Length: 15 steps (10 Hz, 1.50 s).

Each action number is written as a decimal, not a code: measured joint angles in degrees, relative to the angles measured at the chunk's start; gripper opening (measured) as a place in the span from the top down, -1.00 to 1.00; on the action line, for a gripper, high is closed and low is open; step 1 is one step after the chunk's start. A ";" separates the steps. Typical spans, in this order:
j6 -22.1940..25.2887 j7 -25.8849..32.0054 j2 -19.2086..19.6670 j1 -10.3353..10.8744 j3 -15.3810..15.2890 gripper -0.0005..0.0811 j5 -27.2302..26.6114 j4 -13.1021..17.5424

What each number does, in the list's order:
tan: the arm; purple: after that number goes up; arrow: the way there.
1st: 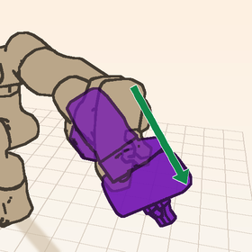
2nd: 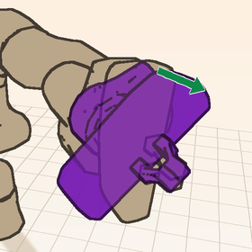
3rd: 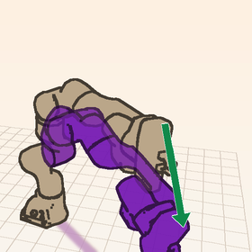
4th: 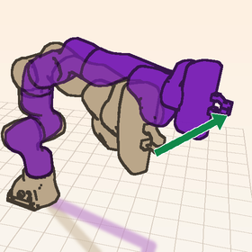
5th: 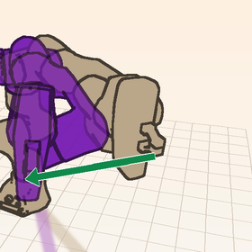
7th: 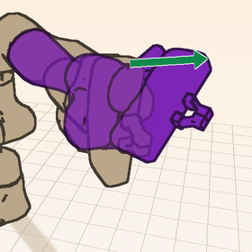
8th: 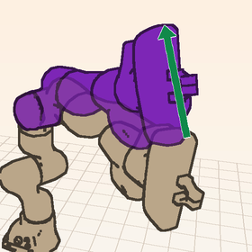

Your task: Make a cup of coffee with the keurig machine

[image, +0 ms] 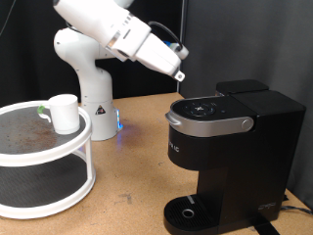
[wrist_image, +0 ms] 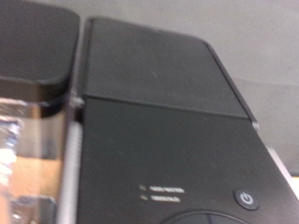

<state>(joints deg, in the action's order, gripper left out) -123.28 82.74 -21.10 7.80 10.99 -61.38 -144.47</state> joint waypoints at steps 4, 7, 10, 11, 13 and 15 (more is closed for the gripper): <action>4.55 -1.70 -2.79 -1.63 1.87 0.99 3.65 -1.38; 10.58 -5.96 -3.47 -5.27 4.56 0.99 9.85 -2.20; 24.35 -2.18 -4.61 -6.94 11.76 0.99 10.44 -0.18; 26.69 -1.20 -4.97 -6.99 13.08 0.99 10.44 0.31; 22.84 -3.29 -5.16 -7.33 12.19 0.99 10.39 -0.63; 17.64 -11.14 -7.90 -9.83 9.86 0.99 12.68 -2.65</action>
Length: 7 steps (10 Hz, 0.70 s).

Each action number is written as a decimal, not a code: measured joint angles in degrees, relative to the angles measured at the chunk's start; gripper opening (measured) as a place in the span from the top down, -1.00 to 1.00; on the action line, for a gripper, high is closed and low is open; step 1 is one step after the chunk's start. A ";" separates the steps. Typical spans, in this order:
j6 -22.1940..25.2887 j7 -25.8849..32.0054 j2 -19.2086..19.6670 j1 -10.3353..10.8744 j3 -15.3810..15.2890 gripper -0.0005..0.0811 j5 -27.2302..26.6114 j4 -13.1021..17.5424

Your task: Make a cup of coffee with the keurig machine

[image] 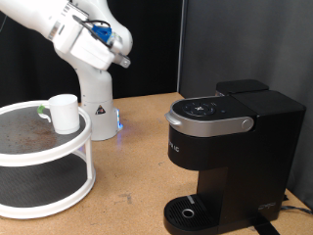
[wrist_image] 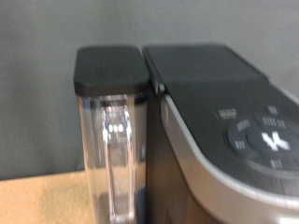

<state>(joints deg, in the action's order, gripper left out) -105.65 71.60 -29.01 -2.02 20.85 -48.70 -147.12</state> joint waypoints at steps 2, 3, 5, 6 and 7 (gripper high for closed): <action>3.45 -3.72 -3.56 -2.79 -0.21 0.99 7.37 0.39; 7.42 -4.10 -4.57 -3.79 0.49 0.99 10.55 1.44; 9.29 -4.12 -5.00 -4.25 1.01 0.99 12.01 1.90; 9.31 -4.12 -5.00 -4.39 1.06 0.99 13.49 1.76; 10.06 -3.67 -5.12 -4.91 1.45 0.99 15.79 1.77</action>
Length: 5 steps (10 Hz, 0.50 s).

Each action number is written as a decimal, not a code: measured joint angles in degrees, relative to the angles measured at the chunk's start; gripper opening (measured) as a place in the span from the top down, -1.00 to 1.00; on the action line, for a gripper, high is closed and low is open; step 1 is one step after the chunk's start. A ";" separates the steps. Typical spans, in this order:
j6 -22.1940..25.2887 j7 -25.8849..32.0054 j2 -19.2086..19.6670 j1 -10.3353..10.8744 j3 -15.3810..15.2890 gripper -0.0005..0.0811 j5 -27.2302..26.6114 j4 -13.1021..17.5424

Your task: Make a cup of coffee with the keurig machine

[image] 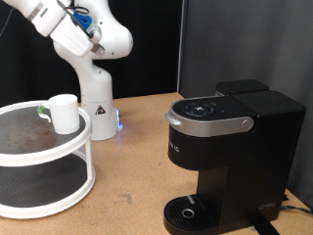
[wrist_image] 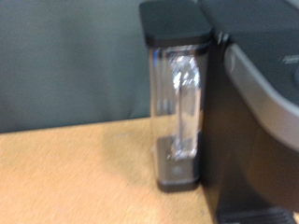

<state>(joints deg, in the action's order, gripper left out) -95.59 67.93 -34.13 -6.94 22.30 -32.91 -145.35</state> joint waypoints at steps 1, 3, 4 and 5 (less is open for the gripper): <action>1.47 1.47 -0.37 -0.76 1.05 0.99 2.57 0.20; 5.10 5.48 -1.26 -1.92 4.43 0.99 5.09 1.00; 6.80 7.00 -1.40 -2.31 6.54 0.99 5.14 1.64; 8.96 8.23 -1.43 -2.48 8.83 0.99 5.14 2.55</action>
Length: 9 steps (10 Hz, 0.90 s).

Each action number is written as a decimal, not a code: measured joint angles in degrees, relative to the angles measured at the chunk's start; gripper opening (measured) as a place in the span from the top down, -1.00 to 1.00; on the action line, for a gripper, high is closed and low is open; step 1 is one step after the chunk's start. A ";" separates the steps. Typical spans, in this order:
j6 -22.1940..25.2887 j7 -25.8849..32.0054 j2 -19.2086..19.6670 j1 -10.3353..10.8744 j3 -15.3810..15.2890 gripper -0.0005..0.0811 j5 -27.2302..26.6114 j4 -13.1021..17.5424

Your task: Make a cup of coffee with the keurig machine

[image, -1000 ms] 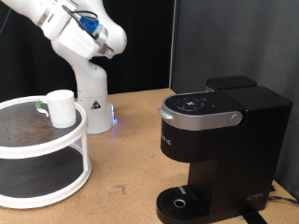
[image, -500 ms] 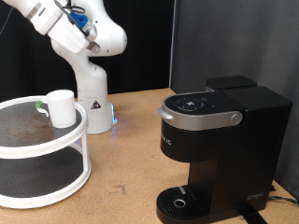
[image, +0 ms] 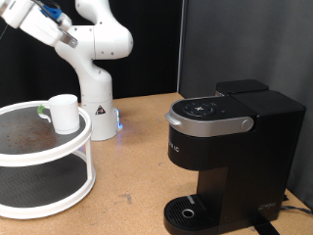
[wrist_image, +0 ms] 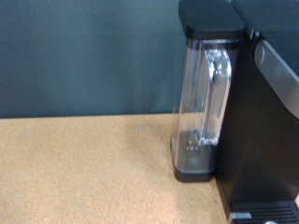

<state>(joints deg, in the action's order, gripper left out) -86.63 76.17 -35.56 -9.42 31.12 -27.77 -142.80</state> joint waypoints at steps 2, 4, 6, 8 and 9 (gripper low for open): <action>3.98 0.99 0.35 -0.12 3.47 0.99 0.57 2.06; 3.83 1.37 0.53 -0.13 3.59 0.99 0.61 1.82; 2.97 3.11 1.00 -0.38 5.93 0.99 0.63 1.77; 2.34 3.54 2.05 -0.60 9.59 0.99 0.50 1.90; 1.81 3.54 3.25 -0.60 11.19 0.99 0.46 2.05</action>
<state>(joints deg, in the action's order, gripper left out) -84.82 79.71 -32.30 -10.01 42.31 -27.31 -140.75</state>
